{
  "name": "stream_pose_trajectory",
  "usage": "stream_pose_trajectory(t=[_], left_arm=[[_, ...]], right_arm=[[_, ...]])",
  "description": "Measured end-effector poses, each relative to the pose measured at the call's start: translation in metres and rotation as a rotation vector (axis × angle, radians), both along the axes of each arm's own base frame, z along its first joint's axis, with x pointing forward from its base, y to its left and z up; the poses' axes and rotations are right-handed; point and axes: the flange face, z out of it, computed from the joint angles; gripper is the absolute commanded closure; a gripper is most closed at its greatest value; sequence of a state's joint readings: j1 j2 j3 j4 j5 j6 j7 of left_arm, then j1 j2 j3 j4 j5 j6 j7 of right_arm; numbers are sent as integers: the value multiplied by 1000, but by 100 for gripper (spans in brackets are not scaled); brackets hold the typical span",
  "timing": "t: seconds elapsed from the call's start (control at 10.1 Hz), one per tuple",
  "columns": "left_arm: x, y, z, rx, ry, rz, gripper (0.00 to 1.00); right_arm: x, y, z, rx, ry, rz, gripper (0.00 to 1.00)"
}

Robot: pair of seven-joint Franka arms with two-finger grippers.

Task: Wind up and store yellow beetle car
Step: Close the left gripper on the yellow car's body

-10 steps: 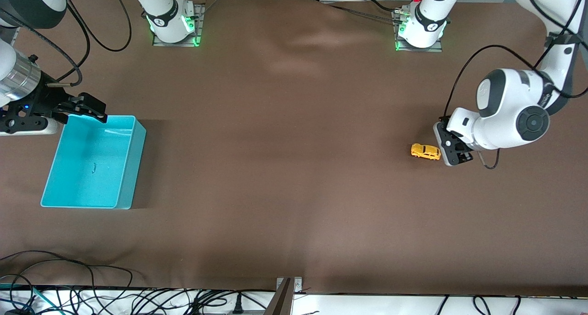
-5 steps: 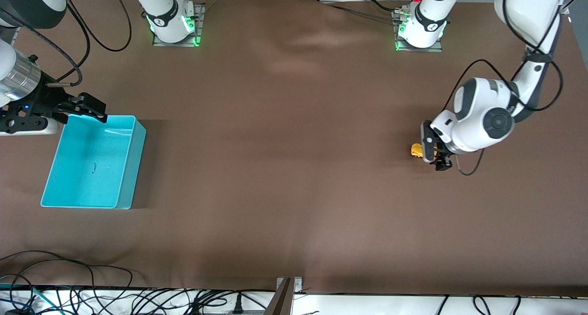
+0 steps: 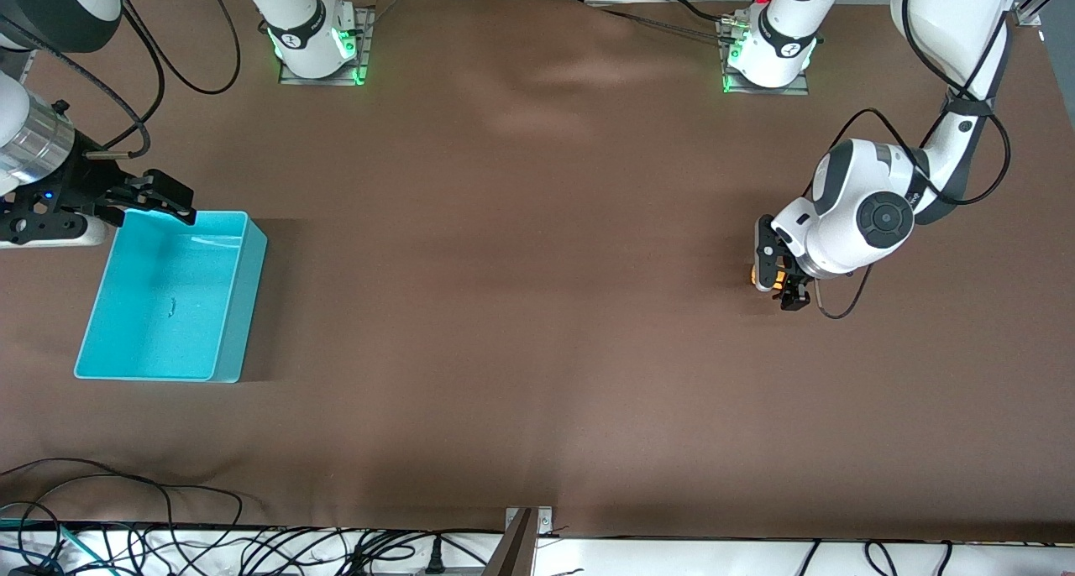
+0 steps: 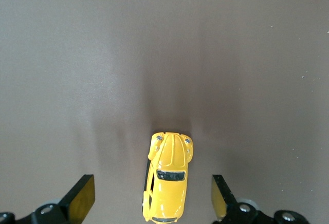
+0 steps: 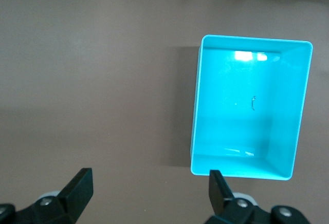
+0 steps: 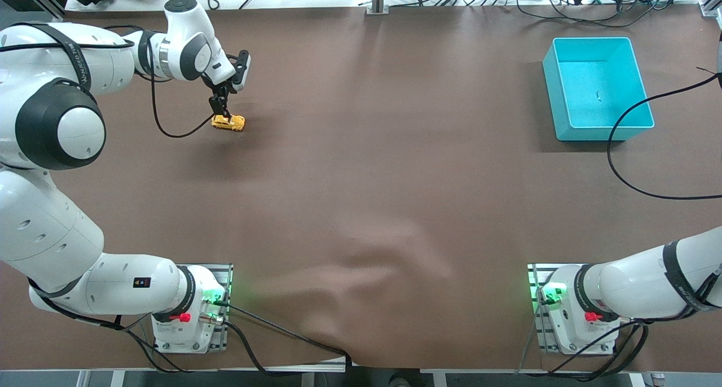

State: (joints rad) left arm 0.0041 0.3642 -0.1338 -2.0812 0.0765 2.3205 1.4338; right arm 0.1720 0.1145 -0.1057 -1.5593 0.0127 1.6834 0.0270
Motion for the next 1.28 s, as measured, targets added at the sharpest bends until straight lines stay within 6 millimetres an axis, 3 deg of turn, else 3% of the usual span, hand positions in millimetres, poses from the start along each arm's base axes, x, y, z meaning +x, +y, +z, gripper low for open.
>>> stream_pose_trajectory(t=[0.3,0.59,0.99,1.08,1.18,1.28], left_arm=[[-1,5,-3,1,5,8,0],[-11,36,-30,-13,-22,31,0],[-28,41,-61,-30,-60,21,2],[-29,41,-62,-30,-61,22,12],[-30,43,-63,-31,-63,25,30],[-31,47,-64,-31,-64,32,57]], right_arm=[[0,0,0,0,0,0,0],[0,0,0,0,0,0,0],[0,0,0,0,0,0,0],[0,0,0,0,0,0,0],[0,0,0,0,0,0,0],[0,0,0,0,0,0,0]])
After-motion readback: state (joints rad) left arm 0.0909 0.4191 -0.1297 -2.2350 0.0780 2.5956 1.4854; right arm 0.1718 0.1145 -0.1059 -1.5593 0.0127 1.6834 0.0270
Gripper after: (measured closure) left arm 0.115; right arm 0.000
